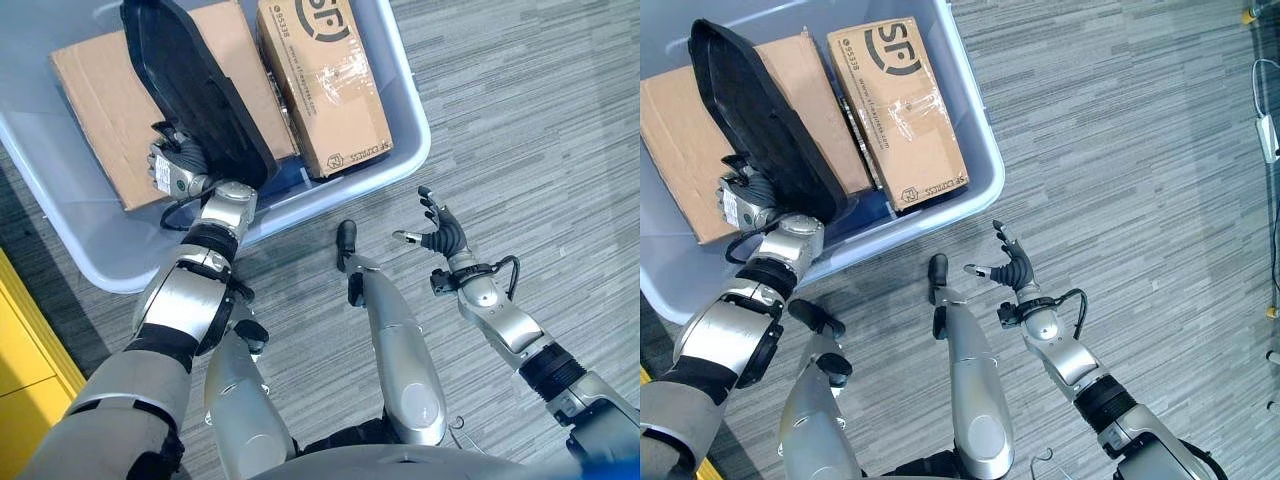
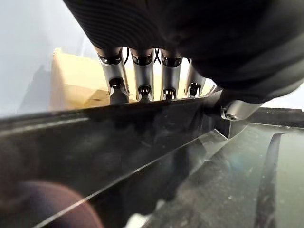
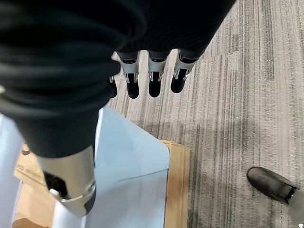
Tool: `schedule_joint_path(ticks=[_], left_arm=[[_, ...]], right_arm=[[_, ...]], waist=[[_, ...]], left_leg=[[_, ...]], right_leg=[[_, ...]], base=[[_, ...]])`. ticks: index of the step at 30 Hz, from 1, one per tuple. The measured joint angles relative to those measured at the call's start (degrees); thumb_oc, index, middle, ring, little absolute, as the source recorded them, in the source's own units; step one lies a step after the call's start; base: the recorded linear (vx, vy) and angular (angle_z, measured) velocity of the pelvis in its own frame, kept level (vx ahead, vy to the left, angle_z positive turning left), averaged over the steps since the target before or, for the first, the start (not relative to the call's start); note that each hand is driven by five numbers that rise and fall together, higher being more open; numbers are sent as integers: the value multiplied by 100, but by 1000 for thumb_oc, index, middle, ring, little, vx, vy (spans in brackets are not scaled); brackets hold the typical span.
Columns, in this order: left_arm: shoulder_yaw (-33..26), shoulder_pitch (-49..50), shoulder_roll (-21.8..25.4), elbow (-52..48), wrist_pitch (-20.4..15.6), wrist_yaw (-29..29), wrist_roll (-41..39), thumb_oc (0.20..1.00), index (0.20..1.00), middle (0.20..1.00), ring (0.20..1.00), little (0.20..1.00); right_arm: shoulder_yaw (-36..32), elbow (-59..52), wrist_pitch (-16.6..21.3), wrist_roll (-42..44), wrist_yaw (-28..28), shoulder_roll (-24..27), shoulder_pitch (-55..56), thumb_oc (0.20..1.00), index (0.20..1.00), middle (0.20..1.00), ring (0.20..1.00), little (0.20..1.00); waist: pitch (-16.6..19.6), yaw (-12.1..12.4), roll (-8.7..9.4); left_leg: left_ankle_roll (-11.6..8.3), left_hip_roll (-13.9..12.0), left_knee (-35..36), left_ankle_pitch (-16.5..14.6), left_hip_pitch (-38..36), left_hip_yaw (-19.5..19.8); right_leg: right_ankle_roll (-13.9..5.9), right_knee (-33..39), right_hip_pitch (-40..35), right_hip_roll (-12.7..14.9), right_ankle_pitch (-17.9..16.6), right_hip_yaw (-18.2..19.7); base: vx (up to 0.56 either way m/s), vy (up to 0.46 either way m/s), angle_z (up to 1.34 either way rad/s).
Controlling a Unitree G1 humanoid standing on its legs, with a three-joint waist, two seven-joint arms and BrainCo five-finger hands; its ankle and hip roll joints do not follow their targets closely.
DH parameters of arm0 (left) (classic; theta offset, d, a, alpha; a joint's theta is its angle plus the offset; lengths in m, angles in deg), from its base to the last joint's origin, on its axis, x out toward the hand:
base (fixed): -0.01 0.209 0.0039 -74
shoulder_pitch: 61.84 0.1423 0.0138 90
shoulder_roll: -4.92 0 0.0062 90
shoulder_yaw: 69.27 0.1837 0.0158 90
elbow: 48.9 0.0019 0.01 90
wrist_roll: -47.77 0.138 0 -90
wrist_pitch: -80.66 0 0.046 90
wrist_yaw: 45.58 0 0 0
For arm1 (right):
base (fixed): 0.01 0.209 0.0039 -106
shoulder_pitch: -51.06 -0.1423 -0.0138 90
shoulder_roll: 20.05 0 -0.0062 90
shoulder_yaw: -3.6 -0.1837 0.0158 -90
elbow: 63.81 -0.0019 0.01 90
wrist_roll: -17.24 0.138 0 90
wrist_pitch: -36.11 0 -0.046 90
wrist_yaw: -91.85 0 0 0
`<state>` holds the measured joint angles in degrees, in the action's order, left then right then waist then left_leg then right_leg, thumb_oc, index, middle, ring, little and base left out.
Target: Move parts from the plastic box to the shelf.
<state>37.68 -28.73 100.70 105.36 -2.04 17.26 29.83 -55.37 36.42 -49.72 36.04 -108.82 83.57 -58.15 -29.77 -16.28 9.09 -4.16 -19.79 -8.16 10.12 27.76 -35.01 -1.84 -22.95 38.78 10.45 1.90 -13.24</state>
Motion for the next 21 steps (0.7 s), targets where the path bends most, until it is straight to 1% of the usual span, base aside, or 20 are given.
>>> schedule_joint_path(ticks=[3,5,8,11,13,16,17,19,21], left_arm=[[-1,218,-136,-36,-91,1,191,200,200,200,200,200],[-8,254,-127,-145,-149,7,301,200,200,200,200,200],[-20,288,-5,-352,-277,23,483,200,200,200,200,200],[-92,284,185,-529,-453,49,562,200,200,200,200,200],[-186,282,258,-618,-554,92,564,200,200,200,200,200],[-427,281,437,-746,-661,98,561,200,200,200,200,200],[-475,293,469,-742,-672,101,561,200,200,200,200,200],[-533,375,470,-796,-795,117,560,200,200,200,200,200],[-644,408,498,-846,-828,121,551,200,200,200,200,200]], right_arm=[[-2,-1,91,-14,21,1,19,1000,1000,1000,1000,1000],[-5,0,133,-95,28,1,43,1000,1000,1000,1000,1000],[-1,4,174,-246,50,5,228,1000,1000,1000,1000,1000],[-6,2,257,-335,128,45,364,1000,1000,1000,1000,1000],[-7,0,318,-403,156,94,425,1000,1000,1000,1000,1000],[-7,-60,424,-523,241,312,544,1000,1000,1000,1000,1000],[-21,-55,435,-557,250,385,613,1000,1000,1000,1000,1000],[-34,-82,481,-582,262,598,802,1000,1000,1000,1000,1000],[-46,-107,503,-683,281,687,849,1000,1000,1000,1000,1000]], waist=[[0,18,-1],[-3,48,-6],[-13,89,-27],[-26,127,-100],[-27,160,-189],[13,226,-459],[32,236,-517],[254,304,-730],[295,310,-806]], left_leg=[[-5,1,2,-5,-194,6],[-4,2,2,-4,-260,-6],[-1,2,6,0,-494,-45],[-2,3,19,0,-781,-51],[-3,3,25,-1,-914,-49],[-19,2,65,-14,-1168,-48],[-31,4,99,-19,-1303,-55],[-93,-3,147,-56,-1339,-58],[-79,-7,154,-39,-1427,-54]], right_leg=[[2,1,-195,-4,35,5],[-8,2,-252,-4,50,11],[-3,-4,-454,-7,53,30],[15,-11,-734,-10,67,24],[-21,-14,-868,-10,118,16],[-8,-22,-1135,-7,183,-19],[-8,-37,-1229,-12,210,-15],[17,-42,-1245,-27,246,-26],[12,-60,-1334,-34,284,-33]], base=[[-13,82,1],[-14,87,-4],[-3,97,-4],[-5,60,0],[28,54,3],[72,71,4],[57,56,3],[48,44,-2],[18,13,-1]])
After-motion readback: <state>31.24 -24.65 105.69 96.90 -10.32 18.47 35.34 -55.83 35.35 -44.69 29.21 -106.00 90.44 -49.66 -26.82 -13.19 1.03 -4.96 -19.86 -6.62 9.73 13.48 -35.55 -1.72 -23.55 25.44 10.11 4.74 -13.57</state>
